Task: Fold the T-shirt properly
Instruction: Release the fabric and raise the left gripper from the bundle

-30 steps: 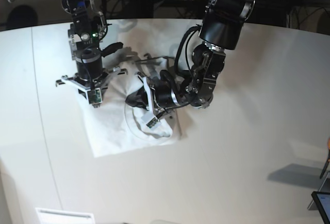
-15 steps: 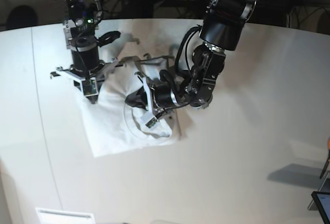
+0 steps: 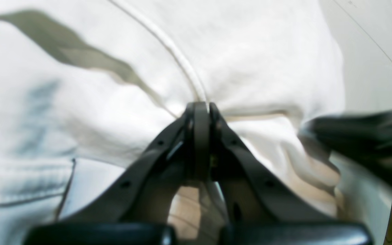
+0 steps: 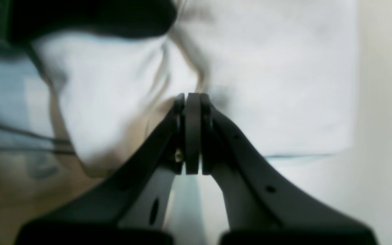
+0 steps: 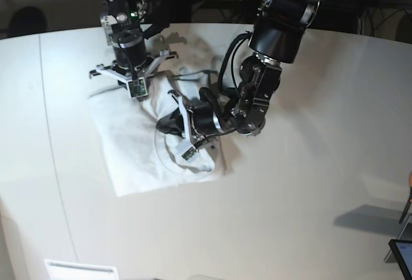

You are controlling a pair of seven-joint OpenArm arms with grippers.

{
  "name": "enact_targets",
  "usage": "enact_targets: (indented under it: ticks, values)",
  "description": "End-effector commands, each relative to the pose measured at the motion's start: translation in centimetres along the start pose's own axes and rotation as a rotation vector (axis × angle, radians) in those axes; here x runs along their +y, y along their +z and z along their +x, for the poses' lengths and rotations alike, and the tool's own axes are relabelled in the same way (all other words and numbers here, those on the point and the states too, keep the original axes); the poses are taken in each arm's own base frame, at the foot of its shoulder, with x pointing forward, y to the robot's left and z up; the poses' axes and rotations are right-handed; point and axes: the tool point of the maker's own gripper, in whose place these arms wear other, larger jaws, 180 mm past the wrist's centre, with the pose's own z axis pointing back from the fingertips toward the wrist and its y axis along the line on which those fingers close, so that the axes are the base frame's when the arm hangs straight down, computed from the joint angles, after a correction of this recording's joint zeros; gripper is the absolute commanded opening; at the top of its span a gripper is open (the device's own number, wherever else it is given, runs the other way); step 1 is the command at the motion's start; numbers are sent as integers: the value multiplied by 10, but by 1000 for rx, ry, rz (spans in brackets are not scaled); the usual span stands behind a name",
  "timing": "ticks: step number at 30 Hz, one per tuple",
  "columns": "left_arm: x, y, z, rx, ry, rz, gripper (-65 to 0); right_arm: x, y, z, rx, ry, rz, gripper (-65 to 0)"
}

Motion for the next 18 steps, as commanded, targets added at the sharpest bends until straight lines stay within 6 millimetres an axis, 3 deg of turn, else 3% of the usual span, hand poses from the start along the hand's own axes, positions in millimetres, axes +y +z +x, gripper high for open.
enact_targets:
  ticks: [1, 3, 6, 12, 18]
  values:
    - [20, 7, -38, 189, -34, 97, -650, -6, 6, 34, -101, -9, -16, -650]
    - [20, 10, -27, 156, -44, 106, -650, -14, 14, 53, -129, -17, -29, -650]
    - [25, 27, -2, 62, -51, 148, -650, -26, 9, 62, -137, 22, -44, -650]
    - [35, 75, 17, 7, -79, 265, -650, -78, 1, 58, -115, 26, -176, -650]
    - [18, 116, -9, 48, -139, 322, -650, -111, 0, 43, -60, 51, -246, -649]
